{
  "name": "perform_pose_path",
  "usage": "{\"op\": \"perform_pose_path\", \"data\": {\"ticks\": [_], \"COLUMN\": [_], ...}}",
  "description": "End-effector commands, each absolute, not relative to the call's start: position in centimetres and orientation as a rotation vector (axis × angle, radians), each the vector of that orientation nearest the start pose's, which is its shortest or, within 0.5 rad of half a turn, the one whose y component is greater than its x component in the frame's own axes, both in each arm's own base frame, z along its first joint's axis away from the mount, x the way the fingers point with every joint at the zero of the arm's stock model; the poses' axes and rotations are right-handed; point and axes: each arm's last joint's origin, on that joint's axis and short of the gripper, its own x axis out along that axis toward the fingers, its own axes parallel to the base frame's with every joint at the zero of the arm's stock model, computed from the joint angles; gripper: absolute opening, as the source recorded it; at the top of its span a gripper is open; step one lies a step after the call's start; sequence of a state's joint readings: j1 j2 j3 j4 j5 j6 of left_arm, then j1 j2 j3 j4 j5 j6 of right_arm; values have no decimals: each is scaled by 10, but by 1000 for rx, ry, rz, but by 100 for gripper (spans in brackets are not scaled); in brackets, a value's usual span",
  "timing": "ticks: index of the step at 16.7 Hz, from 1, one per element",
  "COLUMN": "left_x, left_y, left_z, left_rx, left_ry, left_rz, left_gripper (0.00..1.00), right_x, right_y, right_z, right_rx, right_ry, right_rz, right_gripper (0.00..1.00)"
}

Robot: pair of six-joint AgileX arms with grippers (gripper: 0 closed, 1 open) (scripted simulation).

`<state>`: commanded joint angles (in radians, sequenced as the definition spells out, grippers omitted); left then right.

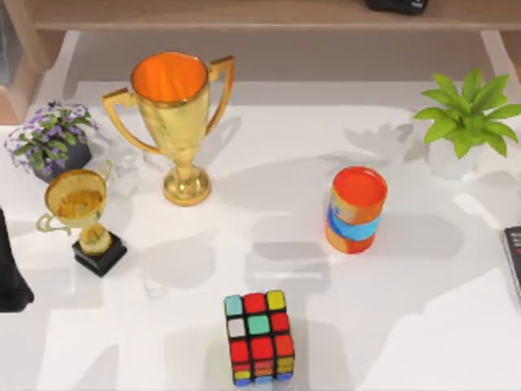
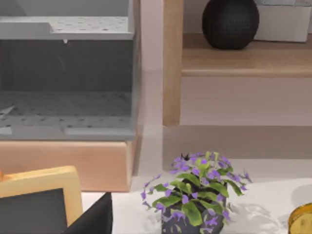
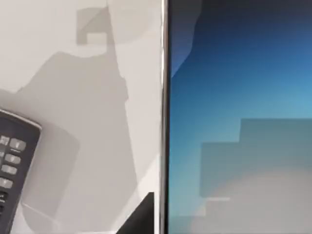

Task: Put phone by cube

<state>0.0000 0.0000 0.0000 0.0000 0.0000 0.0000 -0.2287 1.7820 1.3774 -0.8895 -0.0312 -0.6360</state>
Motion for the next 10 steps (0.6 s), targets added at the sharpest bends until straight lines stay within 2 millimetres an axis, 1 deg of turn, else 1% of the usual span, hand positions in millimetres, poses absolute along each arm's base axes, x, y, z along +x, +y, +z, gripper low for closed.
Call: {"op": "perform_pose_path", "data": {"ticks": [3, 5, 7, 10], "left_x": [106, 106, 106, 106], "left_y": [-1, -1, -1, -1], "left_z": [160, 160, 160, 160], "left_rx": [0, 0, 0, 0], "left_ry": [0, 0, 0, 0], "left_rz": [0, 0, 0, 0], "left_gripper": [100, 100, 100, 100], "right_x": [343, 334, 323, 301], "right_y": [-32, 0, 31, 75], "right_z": [239, 246, 249, 244], "right_rx": [-307, -245, -179, -88], "right_ry": [1242, 1243, 1264, 1337], "right_rz": [246, 252, 258, 251], "right_gripper": [0, 0, 0, 0]}}
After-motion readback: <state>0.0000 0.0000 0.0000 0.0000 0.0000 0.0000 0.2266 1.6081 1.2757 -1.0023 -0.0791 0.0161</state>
